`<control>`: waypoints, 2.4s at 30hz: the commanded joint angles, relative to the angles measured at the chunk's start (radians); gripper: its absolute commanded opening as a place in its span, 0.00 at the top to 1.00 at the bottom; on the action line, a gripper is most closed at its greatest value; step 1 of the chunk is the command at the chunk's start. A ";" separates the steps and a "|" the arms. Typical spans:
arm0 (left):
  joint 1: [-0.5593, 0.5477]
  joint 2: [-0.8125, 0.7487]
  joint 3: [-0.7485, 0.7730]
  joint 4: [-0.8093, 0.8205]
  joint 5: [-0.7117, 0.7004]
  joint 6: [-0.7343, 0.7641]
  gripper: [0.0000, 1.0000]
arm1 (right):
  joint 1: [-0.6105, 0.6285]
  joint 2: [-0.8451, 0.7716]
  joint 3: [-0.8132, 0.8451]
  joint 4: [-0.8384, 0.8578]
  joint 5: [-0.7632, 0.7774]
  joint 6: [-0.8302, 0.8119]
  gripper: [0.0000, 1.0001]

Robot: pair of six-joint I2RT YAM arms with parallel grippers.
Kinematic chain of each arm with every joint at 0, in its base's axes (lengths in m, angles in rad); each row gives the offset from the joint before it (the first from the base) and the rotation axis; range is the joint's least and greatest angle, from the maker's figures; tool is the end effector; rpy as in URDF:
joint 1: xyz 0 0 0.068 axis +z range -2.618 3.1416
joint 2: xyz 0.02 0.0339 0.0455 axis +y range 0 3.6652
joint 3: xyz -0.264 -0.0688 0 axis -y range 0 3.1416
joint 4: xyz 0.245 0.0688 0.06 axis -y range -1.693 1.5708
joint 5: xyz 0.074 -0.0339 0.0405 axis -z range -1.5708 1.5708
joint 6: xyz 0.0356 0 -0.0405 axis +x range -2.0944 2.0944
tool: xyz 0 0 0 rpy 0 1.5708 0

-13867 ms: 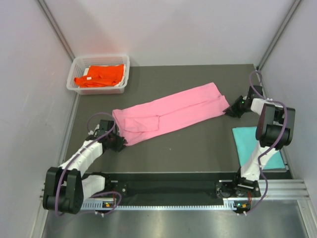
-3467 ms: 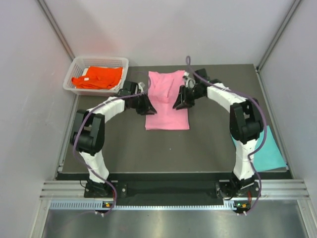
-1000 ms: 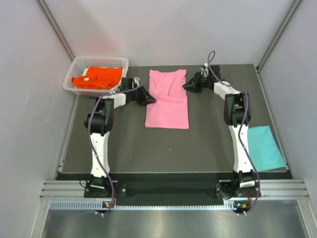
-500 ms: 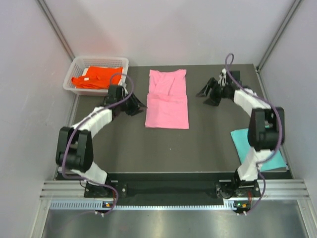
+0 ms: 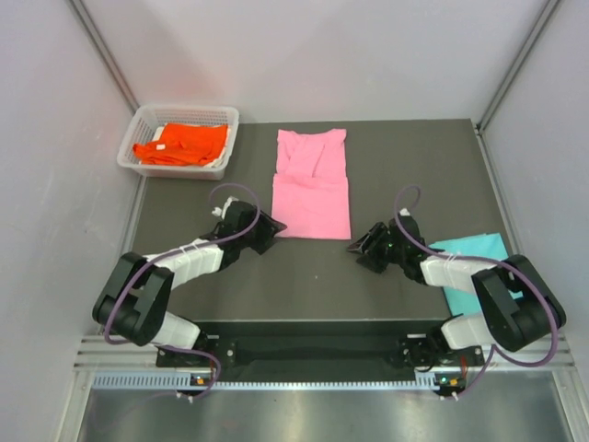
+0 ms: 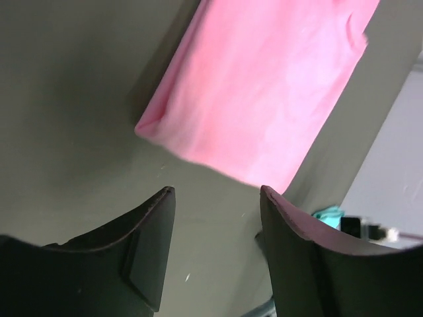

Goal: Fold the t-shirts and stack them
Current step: Fold the tshirt

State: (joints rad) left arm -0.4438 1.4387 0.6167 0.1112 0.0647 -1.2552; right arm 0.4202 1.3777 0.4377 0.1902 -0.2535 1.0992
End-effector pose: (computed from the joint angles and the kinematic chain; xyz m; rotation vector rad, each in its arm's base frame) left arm 0.2510 -0.1219 0.1651 -0.9410 2.2836 -0.9033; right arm 0.2170 0.1067 0.1362 0.7110 2.4350 0.9932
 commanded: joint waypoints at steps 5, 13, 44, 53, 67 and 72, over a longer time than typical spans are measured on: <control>-0.010 0.037 -0.052 0.114 -0.204 -0.188 0.42 | 0.045 0.026 -0.027 0.238 0.181 0.194 0.50; -0.022 0.091 -0.006 -0.014 -0.212 -0.248 0.44 | 0.046 0.139 0.027 0.253 0.181 0.237 0.50; 0.004 0.175 0.000 -0.048 -0.164 -0.248 1.00 | -0.009 0.299 0.082 0.183 0.137 0.231 1.00; -0.024 -0.003 -0.095 -0.107 -0.118 -0.201 1.00 | -0.024 0.171 -0.004 0.195 0.077 0.159 1.00; -0.292 -0.594 -0.262 -0.516 -0.235 -0.386 1.00 | 0.184 -0.396 -0.254 -0.069 0.144 0.267 1.00; -0.386 -0.718 -0.265 -0.617 -0.270 -0.437 1.00 | 0.270 -0.663 -0.304 -0.266 0.214 0.353 1.00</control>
State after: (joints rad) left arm -0.7914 0.7628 0.3500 -0.3798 -0.1417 -1.6203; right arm 0.6468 0.8139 0.1474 0.0708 -0.1093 1.3853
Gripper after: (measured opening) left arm 0.019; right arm 0.014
